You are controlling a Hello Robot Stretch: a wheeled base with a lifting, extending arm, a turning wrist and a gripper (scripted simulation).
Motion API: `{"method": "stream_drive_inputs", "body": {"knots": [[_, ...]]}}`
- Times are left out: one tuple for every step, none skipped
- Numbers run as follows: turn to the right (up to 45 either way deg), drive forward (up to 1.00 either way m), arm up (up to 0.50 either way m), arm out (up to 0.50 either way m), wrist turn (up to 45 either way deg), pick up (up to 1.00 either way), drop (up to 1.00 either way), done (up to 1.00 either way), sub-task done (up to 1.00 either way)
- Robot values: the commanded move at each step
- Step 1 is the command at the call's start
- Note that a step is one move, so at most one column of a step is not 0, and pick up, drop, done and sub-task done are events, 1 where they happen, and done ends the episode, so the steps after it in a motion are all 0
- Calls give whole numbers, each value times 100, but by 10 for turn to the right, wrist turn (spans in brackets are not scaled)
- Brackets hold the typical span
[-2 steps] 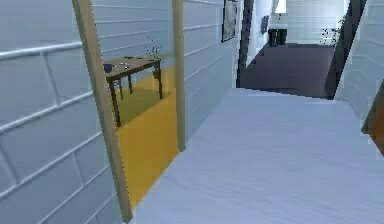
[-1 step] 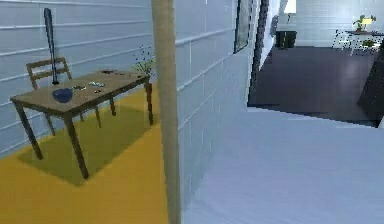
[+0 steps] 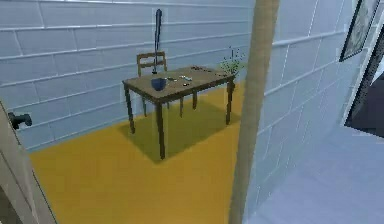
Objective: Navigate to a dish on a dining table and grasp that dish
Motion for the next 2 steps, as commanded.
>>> {"method": "stream_drive_inputs", "body": {"knots": [[0, 10, 0, 0, 0, 0, 0, 0, 0], [-150, 0, 0, 0, 0, 0, 0, 0, 0]]}}
